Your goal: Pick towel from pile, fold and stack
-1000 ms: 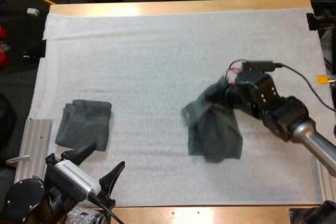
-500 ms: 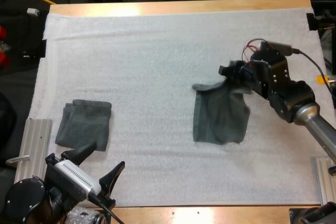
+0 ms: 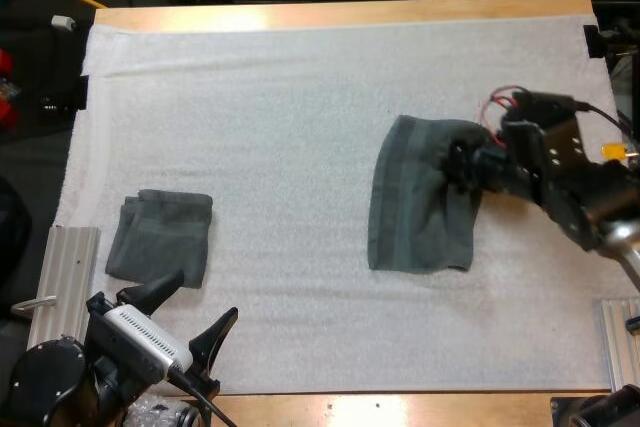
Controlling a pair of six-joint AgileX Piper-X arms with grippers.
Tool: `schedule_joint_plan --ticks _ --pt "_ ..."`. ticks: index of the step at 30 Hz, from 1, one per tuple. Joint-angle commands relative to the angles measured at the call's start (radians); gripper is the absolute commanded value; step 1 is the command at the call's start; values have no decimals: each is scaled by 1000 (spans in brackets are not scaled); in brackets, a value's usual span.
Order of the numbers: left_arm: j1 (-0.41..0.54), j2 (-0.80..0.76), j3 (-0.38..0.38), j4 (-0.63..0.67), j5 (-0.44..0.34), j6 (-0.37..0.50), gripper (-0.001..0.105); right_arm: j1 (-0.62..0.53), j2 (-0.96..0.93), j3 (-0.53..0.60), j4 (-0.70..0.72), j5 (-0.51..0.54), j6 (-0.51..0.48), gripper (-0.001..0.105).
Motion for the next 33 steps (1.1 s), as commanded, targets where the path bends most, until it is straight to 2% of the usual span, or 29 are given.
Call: schedule_joint_plan --ticks 1,9,16,21,25,30,33 --pt "-3 3 -8 4 7 -9 70 0 -29 -9 54 -8 -16 71" --pt "-3 3 -8 4 7 -9 70 0 -163 -9 261 -8 -16 71" --pt "-3 22 -4 18 10 -27 70 0 -284 -9 344 -3 -4 71" --pt "-3 122 -4 20 120 -48 70 0 -376 -9 452 -3 -1 71" --pt "-3 218 -4 16 143 -48 70 0 -433 -9 506 -3 1 71" --pt "-3 344 -4 -40 218 -104 70 0 -515 -9 545 -3 45 71" --pt "-9 414 -4 -74 232 -110 70 0 -548 -9 553 -3 45 71"
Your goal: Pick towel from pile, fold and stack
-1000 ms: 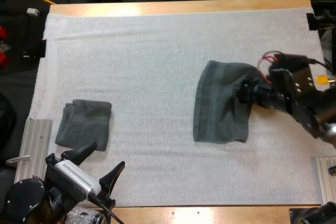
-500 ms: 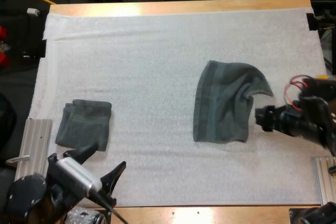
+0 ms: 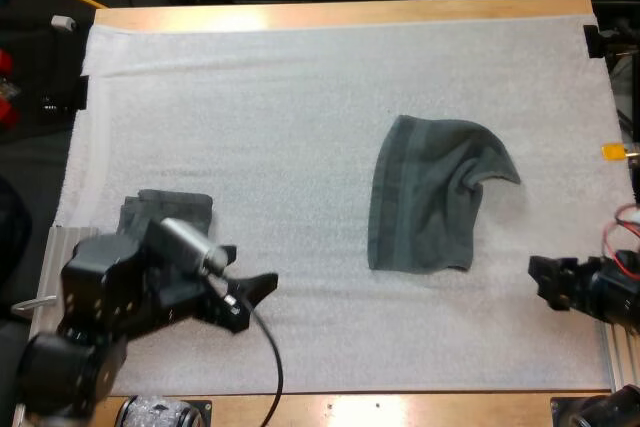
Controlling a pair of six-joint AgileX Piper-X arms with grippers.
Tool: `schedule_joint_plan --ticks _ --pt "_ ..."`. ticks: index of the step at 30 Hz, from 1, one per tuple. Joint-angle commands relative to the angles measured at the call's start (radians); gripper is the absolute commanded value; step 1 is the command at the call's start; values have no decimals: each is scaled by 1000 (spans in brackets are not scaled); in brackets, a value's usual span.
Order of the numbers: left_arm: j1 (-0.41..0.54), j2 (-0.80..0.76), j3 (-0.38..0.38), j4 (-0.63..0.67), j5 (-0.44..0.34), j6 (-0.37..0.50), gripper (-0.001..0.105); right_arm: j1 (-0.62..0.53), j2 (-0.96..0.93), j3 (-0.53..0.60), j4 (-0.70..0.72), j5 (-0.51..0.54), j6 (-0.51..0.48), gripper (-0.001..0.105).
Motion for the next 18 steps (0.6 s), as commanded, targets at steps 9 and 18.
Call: schedule_joint_plan --ticks 9,18 --pt "-190 263 -4 -134 -41 -29 70 0 -26 -9 28 -26 5 71" --pt "-347 525 -4 -321 -62 -123 70 0 -26 -9 116 -34 1 71"
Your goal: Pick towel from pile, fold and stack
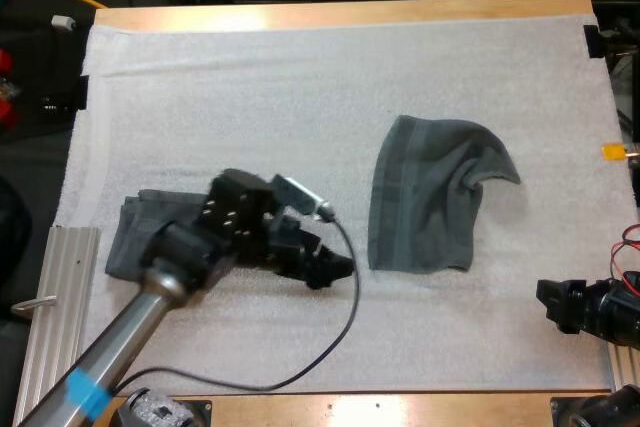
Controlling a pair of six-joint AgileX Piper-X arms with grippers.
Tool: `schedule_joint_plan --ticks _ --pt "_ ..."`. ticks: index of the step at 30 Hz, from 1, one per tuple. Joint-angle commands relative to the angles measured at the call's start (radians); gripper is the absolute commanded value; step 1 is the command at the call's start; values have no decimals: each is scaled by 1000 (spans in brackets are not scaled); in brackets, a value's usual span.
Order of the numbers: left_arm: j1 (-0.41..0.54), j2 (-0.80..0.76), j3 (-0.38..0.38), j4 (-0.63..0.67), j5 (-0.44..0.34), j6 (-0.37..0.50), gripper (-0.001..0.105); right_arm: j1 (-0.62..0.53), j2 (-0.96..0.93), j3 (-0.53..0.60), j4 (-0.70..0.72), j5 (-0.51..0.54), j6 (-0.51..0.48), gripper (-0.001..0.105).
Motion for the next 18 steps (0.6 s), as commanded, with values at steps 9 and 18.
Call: schedule_joint_plan --ticks 9,18 --pt "-45 220 -4 -149 -41 -77 70 0 -5 -8 11 -9 1 71" --pt "-45 401 -4 -215 1 -107 70 0 -5 -8 11 0 1 71"
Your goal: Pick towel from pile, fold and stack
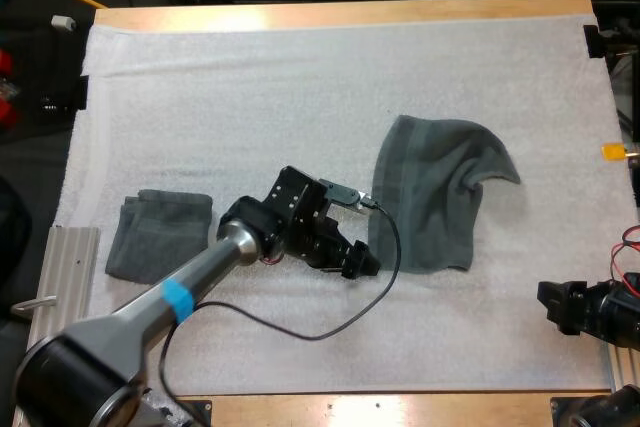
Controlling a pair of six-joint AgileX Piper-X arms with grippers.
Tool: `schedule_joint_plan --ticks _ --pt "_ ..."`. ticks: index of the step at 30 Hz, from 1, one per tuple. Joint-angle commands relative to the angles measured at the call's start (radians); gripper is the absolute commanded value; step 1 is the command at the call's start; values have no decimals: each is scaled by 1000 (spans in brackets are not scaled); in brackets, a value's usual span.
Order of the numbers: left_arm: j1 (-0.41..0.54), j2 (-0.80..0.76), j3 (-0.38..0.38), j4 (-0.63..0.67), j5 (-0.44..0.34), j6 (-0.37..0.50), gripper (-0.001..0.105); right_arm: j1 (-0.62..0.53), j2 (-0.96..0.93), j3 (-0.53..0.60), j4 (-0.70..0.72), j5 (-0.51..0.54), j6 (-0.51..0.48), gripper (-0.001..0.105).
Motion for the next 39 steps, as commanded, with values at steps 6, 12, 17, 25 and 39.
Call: schedule_joint_plan --ticks 6,12,17,25,39 --pt "-6 67 -4 -65 60 -49 69 0 -5 -8 9 11 1 71" --pt "-6 120 -24 -108 121 -108 69 0 -5 -8 9 44 1 71" --pt "-20 165 -54 -115 160 -142 69 0 -5 -8 9 53 1 71" --pt "-47 191 -78 -113 148 -159 64 0 -5 -8 9 53 1 71" --pt "-47 191 -81 -104 21 -195 0 0 -5 -8 9 62 1 71"
